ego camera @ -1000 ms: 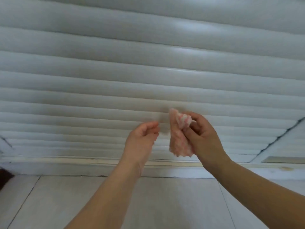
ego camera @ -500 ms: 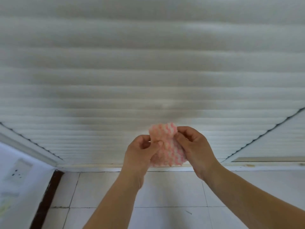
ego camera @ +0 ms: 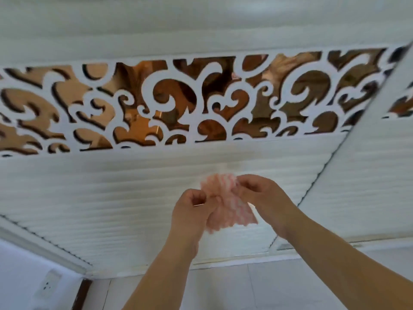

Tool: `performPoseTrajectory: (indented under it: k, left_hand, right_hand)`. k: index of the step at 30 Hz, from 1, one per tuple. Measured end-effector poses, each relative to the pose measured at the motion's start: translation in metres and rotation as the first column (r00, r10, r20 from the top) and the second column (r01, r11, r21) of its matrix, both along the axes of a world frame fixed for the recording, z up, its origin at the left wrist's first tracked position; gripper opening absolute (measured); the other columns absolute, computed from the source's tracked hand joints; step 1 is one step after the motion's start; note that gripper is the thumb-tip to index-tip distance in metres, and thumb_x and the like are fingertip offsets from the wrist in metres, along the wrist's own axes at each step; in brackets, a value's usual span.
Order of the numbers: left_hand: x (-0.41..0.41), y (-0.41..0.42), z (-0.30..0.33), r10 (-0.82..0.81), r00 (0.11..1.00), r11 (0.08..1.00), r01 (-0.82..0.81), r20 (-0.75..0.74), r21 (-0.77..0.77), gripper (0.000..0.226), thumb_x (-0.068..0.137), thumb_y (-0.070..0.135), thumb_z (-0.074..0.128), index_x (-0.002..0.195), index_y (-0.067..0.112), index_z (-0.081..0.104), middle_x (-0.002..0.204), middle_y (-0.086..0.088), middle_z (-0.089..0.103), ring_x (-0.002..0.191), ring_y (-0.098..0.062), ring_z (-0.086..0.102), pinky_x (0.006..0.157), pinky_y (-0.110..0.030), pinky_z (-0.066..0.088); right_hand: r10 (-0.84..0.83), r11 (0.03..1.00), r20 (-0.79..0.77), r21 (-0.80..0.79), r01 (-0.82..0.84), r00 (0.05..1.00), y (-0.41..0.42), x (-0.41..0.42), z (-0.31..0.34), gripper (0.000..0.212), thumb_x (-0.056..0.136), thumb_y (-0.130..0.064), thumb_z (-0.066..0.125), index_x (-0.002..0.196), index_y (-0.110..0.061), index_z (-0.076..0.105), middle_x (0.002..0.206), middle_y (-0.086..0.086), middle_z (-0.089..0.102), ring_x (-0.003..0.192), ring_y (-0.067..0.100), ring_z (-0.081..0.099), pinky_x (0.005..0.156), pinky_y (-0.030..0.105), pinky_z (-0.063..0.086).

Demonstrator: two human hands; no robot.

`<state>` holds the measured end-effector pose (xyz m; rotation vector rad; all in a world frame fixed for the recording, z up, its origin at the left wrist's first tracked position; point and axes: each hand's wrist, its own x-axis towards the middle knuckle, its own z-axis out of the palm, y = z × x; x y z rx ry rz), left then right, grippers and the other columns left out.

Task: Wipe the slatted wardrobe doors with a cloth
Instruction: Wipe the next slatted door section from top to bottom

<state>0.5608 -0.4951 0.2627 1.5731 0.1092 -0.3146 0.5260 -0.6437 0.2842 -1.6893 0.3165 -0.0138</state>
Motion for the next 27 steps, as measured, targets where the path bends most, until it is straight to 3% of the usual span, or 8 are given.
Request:
performPoseTrajectory:
  k: [4,6,10,13,17,19,24,27]
  left_hand:
    - [-0.012,-0.017,0.049,0.024,0.997,0.998,-0.029,0.076,0.059,0.016,0.082,0.017,0.068,0.096,0.019,0.061,0.094,0.005,0.062,0.085,-0.011,0.058,0.071,-0.024,0.046]
    - [-0.017,-0.022,0.073,0.002,0.993,0.999,-0.007,0.115,0.041,0.010,0.088,0.017,0.060,0.097,0.020,0.063,0.098,0.003,0.064,0.088,-0.011,0.059,0.078,-0.026,0.048]
    - [-0.040,-0.037,0.125,-0.309,0.950,0.924,0.310,0.041,-0.222,0.021,0.093,0.038,0.049,0.099,0.024,0.064,0.100,0.001,0.068,0.094,-0.014,0.064,0.086,-0.032,0.053]
    - [-0.050,-0.045,0.138,-0.420,0.905,0.863,0.422,0.070,-0.279,0.021,0.095,0.032,0.049,0.101,0.019,0.065,0.099,-0.004,0.071,0.091,-0.017,0.068,0.084,-0.035,0.054]
    - [-0.049,-0.055,0.147,-0.458,0.889,0.824,0.428,0.008,-0.372,0.028,0.095,0.019,0.048,0.119,0.010,0.057,0.111,-0.012,0.067,0.100,-0.026,0.065,0.084,-0.044,0.053]
    - [-0.050,-0.067,0.157,-0.528,0.849,0.772,0.485,0.009,-0.412,0.031,0.094,0.023,0.047,0.121,0.010,0.056,0.113,-0.011,0.067,0.103,-0.027,0.064,0.084,-0.046,0.053]
    - [-0.054,-0.113,0.182,-0.568,0.821,0.740,0.536,0.049,-0.407,0.028,0.093,0.022,0.048,0.115,0.010,0.061,0.106,-0.011,0.069,0.093,-0.026,0.067,0.067,-0.038,0.055]
    - [-0.067,-0.166,0.198,-0.589,0.801,0.722,0.580,0.106,-0.378,0.024,0.093,0.022,0.049,0.107,0.008,0.063,0.095,-0.012,0.071,0.085,-0.024,0.069,0.065,-0.036,0.056]
  right_hand:
    - [-0.078,0.986,0.062,-0.140,0.086,0.995,-0.024,-0.016,0.065,0.014,0.094,-0.021,0.056,0.091,-0.021,0.069,0.089,-0.001,0.069,0.086,0.017,0.064,0.075,0.028,0.051]
    - [-0.107,0.962,0.139,-0.236,0.138,0.984,-0.027,-0.025,0.088,0.015,0.094,-0.026,0.055,0.087,-0.023,0.068,0.083,-0.004,0.066,0.079,0.013,0.060,0.069,0.023,0.046]
    - [-0.007,0.905,0.191,-0.417,0.087,0.982,-0.020,-0.054,0.122,0.017,0.094,-0.034,0.054,0.097,-0.027,0.068,0.086,-0.017,0.064,0.080,0.002,0.061,0.066,0.013,0.045]
    - [0.046,0.881,0.160,-0.472,0.035,0.986,-0.021,-0.078,0.138,0.025,0.095,-0.033,0.050,0.104,-0.024,0.072,0.093,-0.008,0.071,0.088,0.008,0.065,0.082,0.023,0.051]
    - [-0.299,0.869,0.333,-0.293,0.399,0.894,-0.058,-0.104,0.161,0.018,0.094,-0.025,0.054,0.092,-0.027,0.071,0.089,-0.015,0.069,0.083,0.000,0.063,0.076,0.017,0.046]
    - [-0.342,0.847,0.342,-0.291,0.445,0.875,-0.080,-0.116,0.167,0.016,0.093,-0.020,0.058,0.094,-0.030,0.070,0.094,-0.017,0.068,0.090,-0.002,0.061,0.077,0.013,0.043]
    - [-0.227,0.876,0.410,-0.310,0.369,0.883,-0.115,-0.139,0.176,0.017,0.086,-0.017,0.067,0.089,-0.034,0.068,0.090,-0.018,0.069,0.082,-0.005,0.061,0.070,0.005,0.045]
    - [-0.069,0.828,0.434,-0.477,0.294,0.898,-0.153,-0.151,0.179,0.026,0.079,-0.019,0.074,0.099,-0.034,0.067,0.097,-0.020,0.065,0.089,-0.006,0.057,0.076,0.007,0.043]
